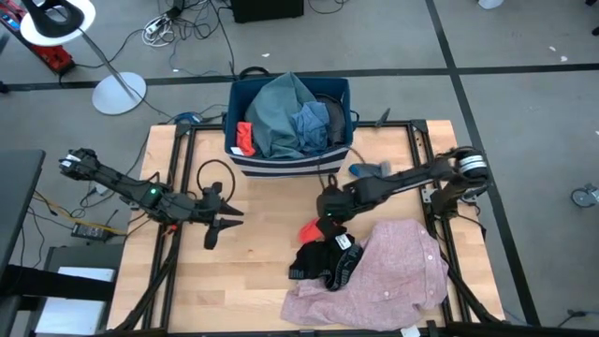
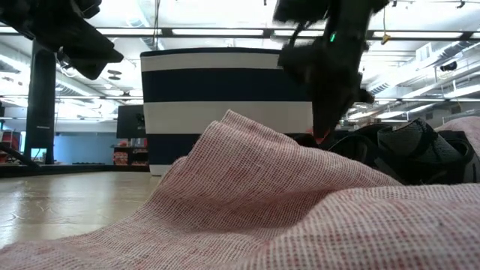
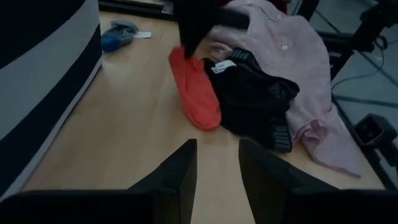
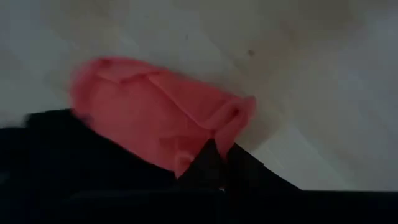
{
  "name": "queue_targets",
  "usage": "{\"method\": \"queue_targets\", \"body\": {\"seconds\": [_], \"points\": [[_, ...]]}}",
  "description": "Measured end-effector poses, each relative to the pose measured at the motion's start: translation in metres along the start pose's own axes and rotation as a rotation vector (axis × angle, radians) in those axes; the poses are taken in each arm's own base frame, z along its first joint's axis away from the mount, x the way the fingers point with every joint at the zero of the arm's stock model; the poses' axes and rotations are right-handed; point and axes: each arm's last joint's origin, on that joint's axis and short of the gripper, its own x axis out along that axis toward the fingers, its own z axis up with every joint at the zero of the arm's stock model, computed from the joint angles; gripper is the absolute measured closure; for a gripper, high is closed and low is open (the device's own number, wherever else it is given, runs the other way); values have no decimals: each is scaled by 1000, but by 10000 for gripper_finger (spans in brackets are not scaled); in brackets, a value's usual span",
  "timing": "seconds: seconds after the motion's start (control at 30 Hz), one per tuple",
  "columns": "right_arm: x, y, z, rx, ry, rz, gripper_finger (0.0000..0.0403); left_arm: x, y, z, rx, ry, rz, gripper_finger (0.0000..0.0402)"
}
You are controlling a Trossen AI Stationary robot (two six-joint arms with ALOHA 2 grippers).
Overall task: Sort clothes
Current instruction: Put the orange sock into the blue bin
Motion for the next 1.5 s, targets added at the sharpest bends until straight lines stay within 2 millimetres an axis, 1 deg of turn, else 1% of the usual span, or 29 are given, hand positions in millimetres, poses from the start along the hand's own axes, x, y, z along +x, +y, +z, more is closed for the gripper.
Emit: {"method": "queue_targets", "body": {"seconds": [0.17,0.33,0.43,0.6,0.73,0.83,0.9,1.0,1.1,1.2,1.33,1.5], "points": [[-54,-8,-9,44,-115,37,400,0,0,0,51,4,-9,277],[-117,-17,-6,38,-224,12,401,1,0,-1,73,9,-8,277],[-154,-21,3,17,-300,-11,401,1,0,0,72,7,-8,277],[-212,-24,28,-25,-460,-1,402,1,0,0,72,7,-7,277],[-247,-29,47,-62,-591,9,402,1,0,0,70,2,-8,277],[-266,-34,63,-81,-668,-3,402,1,-1,0,62,-1,-9,277],[-275,-38,75,-90,-707,-20,402,1,-1,0,61,-1,-9,277],[-281,-44,93,-98,-745,-49,402,1,-1,0,58,-2,-9,277],[-276,-51,110,-106,-737,-77,402,1,-1,1,57,-4,-10,277],[-260,-57,128,-112,-684,-92,401,1,-1,1,57,-3,-9,277],[-235,-63,151,-109,-602,-97,400,1,-1,1,57,-3,-9,277],[-201,-69,174,-95,-497,-99,399,1,-1,0,57,-3,-9,277]]}}
